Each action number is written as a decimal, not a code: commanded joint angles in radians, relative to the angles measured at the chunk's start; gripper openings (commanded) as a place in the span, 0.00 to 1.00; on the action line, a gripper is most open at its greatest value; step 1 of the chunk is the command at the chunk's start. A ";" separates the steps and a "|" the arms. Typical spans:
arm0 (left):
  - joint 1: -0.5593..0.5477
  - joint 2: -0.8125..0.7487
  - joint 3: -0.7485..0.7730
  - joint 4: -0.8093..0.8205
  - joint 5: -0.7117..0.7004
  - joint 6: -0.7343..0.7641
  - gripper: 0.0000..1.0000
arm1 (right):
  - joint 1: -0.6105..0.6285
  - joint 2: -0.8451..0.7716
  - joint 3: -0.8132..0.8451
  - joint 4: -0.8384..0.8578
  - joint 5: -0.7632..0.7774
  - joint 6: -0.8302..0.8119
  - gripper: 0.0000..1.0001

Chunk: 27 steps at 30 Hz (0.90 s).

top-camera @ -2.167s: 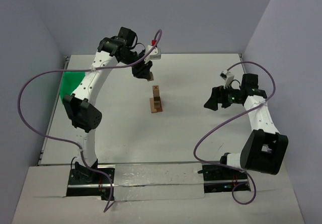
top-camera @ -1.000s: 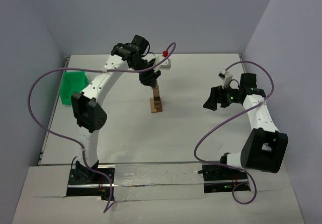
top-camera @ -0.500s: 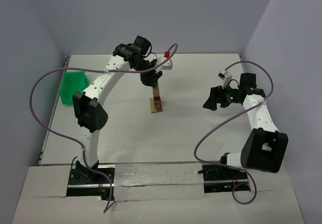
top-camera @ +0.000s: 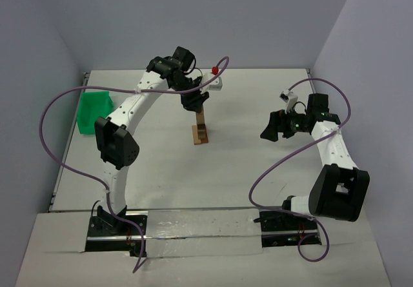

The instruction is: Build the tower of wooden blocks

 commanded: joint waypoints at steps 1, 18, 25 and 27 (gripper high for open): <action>-0.006 -0.005 0.006 0.031 -0.008 -0.007 0.46 | 0.008 -0.004 0.049 0.010 -0.009 -0.011 1.00; 0.114 -0.251 -0.081 0.226 0.186 -0.300 0.99 | 0.046 -0.032 0.076 0.019 0.011 0.016 1.00; 0.395 -0.607 -0.616 0.627 0.062 -0.649 0.99 | 0.164 -0.033 0.141 0.118 0.115 0.154 1.00; 0.460 -0.655 -0.756 0.651 0.067 -0.679 0.99 | 0.225 -0.029 0.138 0.170 0.165 0.200 1.00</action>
